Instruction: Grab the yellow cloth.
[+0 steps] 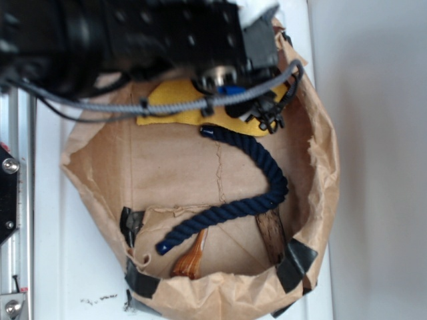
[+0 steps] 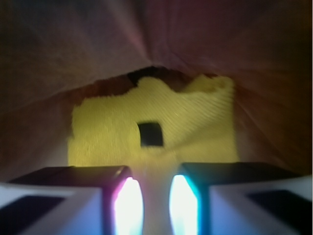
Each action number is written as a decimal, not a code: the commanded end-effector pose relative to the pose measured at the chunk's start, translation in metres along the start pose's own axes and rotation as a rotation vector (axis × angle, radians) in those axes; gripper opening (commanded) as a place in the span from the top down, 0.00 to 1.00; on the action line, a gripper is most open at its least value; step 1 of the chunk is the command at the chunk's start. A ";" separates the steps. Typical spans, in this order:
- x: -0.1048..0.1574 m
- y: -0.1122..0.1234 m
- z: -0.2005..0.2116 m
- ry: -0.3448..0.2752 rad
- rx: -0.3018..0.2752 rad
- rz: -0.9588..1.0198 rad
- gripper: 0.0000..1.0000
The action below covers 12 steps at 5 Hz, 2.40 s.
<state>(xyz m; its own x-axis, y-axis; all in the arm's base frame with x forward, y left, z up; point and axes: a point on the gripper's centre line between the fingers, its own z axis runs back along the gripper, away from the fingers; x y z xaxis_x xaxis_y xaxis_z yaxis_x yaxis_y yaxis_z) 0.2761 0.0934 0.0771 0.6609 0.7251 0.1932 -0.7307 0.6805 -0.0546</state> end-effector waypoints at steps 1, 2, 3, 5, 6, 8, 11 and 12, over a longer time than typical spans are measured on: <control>0.007 0.009 0.010 0.029 -0.042 -0.100 0.00; 0.002 0.007 0.004 0.058 -0.081 -0.143 0.00; 0.001 0.005 -0.007 0.138 -0.115 -0.189 0.00; 0.000 -0.002 -0.026 0.088 -0.081 -0.162 0.00; 0.002 -0.008 -0.038 0.032 -0.056 -0.140 0.00; 0.002 -0.004 -0.024 0.030 -0.098 -0.126 1.00; 0.003 -0.001 -0.017 0.033 -0.128 -0.116 1.00; 0.003 0.001 -0.003 0.031 -0.151 -0.098 1.00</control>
<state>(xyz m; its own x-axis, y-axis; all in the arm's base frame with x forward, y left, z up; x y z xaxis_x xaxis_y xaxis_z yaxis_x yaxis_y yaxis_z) 0.2724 0.0755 0.0472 0.7471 0.6577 0.0963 -0.6413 0.7513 -0.1557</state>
